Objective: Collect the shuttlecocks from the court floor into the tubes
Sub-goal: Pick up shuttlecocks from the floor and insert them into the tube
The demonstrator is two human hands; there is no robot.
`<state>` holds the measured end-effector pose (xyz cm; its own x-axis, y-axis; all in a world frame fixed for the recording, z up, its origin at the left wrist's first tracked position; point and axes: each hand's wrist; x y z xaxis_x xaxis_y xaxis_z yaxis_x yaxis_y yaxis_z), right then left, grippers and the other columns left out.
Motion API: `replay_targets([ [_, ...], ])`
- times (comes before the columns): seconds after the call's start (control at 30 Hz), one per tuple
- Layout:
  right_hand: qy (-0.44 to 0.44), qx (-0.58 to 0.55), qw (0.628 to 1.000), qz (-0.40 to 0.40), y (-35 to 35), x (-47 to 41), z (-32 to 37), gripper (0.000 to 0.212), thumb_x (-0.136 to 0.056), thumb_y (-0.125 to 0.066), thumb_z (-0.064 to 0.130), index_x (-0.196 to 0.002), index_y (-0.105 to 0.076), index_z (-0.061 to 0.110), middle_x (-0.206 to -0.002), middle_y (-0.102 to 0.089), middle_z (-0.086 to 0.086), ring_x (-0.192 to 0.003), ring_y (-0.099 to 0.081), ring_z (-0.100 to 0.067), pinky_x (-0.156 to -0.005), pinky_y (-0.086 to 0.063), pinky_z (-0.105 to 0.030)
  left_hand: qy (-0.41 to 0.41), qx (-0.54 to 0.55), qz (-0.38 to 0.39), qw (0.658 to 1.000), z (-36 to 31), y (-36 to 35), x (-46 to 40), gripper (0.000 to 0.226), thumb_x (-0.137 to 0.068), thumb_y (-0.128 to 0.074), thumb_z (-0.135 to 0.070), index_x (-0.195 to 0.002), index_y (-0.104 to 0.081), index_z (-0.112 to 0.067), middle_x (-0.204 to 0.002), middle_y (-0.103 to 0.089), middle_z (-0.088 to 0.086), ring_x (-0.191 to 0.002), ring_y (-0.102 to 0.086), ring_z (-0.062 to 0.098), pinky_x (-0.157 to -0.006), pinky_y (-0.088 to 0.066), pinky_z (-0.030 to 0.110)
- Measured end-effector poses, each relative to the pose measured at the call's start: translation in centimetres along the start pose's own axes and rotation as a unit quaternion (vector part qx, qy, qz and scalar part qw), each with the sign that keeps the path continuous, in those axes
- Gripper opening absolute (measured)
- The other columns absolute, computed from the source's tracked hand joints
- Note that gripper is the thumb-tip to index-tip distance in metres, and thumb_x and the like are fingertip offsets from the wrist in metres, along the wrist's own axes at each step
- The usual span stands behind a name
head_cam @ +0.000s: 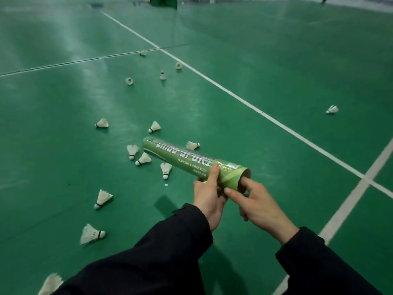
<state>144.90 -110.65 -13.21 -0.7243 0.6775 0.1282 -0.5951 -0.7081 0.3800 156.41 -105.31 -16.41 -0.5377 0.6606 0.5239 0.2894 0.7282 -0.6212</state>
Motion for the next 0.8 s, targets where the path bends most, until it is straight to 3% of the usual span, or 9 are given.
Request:
replay_targets([
  [0.1, -0.048, 0.037, 0.993, 0.098, -1.6, -2.1, 3.0, 0.009, -0.103, -0.055, 0.018, -0.102, -0.063, 0.015, -0.055, -0.064, 0.012, -0.044, -0.055, -0.012, -0.045, -0.048, -0.030, 0.016, 0.011, 0.002, 1.000, -1.9, 2.1, -1.4, 0.070, -0.094, -0.073, -0.037, -0.142, -0.044, 0.005, -0.126, -0.069, 0.030, -0.101, -0.076, 0.036, -0.071, -0.063, 0.038],
  [0.17, -0.090, 0.055, 0.978, 0.182, -2.0, -3.9, 4.2, 0.018, -0.104, -0.053, 0.017, -0.118, -0.062, 0.011, -0.086, -0.072, 0.009, -0.057, -0.066, -0.013, -0.051, -0.053, -0.028, 0.014, 0.016, 0.002, 1.000, -3.1, 3.7, -2.9, 0.076, -0.092, -0.075, -0.037, -0.145, -0.040, 0.005, -0.126, -0.070, 0.029, -0.111, -0.073, 0.039, -0.081, -0.064, 0.043],
  [0.23, -0.107, 0.055, 0.970, 0.213, -1.7, -6.0, 4.0, 0.023, -0.103, -0.055, 0.017, -0.125, -0.062, 0.018, -0.113, -0.071, 0.004, -0.075, -0.071, -0.016, -0.062, -0.056, -0.026, 0.001, 0.024, -0.018, 1.000, -4.0, 5.4, -5.2, 0.076, -0.093, -0.074, -0.034, -0.149, -0.036, -0.001, -0.128, -0.070, 0.024, -0.114, -0.072, 0.036, -0.086, -0.064, 0.043],
  [0.33, -0.133, 0.003, 0.980, 0.152, -1.3, -8.6, 1.8, 0.022, -0.101, -0.058, 0.016, -0.122, -0.065, 0.022, -0.118, -0.074, -0.002, -0.081, -0.070, -0.013, -0.074, -0.055, -0.026, -0.012, 0.026, -0.066, 0.997, -4.9, 8.0, -8.6, 0.072, -0.096, -0.071, -0.031, -0.152, -0.035, -0.004, -0.129, -0.071, 0.019, -0.105, -0.075, 0.026, -0.078, -0.064, 0.034],
  [0.5, -0.219, -0.035, 0.975, 0.035, -4.9, -13.4, -6.2, 0.016, -0.101, -0.058, 0.015, -0.112, -0.069, 0.013, -0.102, -0.075, -0.006, -0.073, -0.064, -0.016, -0.068, -0.050, -0.027, 0.021, -0.002, -0.124, 0.992, -5.0, 11.3, -12.6, 0.078, -0.093, -0.074, -0.039, -0.153, -0.036, -0.009, -0.128, -0.070, 0.013, -0.106, -0.073, 0.023, -0.073, -0.064, 0.038],
  [0.63, -0.275, -0.018, 0.961, -0.038, -9.7, -17.9, -14.9, 0.015, -0.098, -0.060, 0.018, -0.112, -0.066, 0.013, -0.105, -0.070, -0.007, -0.070, -0.064, -0.014, -0.069, -0.052, -0.033, 0.065, -0.018, -0.135, 0.989, -4.5, 13.2, -14.4, 0.060, -0.098, -0.067, -0.039, -0.145, -0.049, -0.007, -0.133, -0.069, 0.012, -0.113, -0.070, 0.022, -0.085, -0.059, 0.039],
  [0.7, -0.304, -0.008, 0.948, -0.094, -11.4, -20.0, -19.6, 0.030, -0.095, -0.064, 0.025, -0.122, -0.060, 0.013, -0.117, -0.067, -0.008, -0.078, -0.066, -0.017, -0.078, -0.057, -0.038, 0.079, -0.036, -0.135, 0.987, -4.1, 14.3, -14.9, 0.053, -0.099, -0.065, -0.038, -0.140, -0.053, -0.008, -0.135, -0.068, 0.012, -0.119, -0.067, 0.022, -0.090, -0.057, 0.039],
  [0.8, -0.348, 0.013, 0.927, -0.141, -13.0, -22.8, -25.6, 0.069, -0.082, -0.075, 0.042, -0.139, -0.048, 0.013, -0.137, -0.057, -0.011, -0.113, -0.064, -0.028, -0.101, -0.052, -0.049, 0.087, -0.050, -0.144, 0.984, -3.9, 15.1, -15.3, 0.047, -0.098, -0.066, -0.037, -0.135, -0.057, -0.009, -0.131, -0.071, 0.010, -0.121, -0.067, 0.024, -0.095, -0.057, 0.039],
])
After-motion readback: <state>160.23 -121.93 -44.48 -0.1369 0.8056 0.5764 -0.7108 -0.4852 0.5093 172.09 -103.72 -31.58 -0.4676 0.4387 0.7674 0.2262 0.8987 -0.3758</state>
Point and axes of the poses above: each hand's wrist, its own x-axis away from the middle knuckle, its own y-axis out of the back of the hand, z = x × y
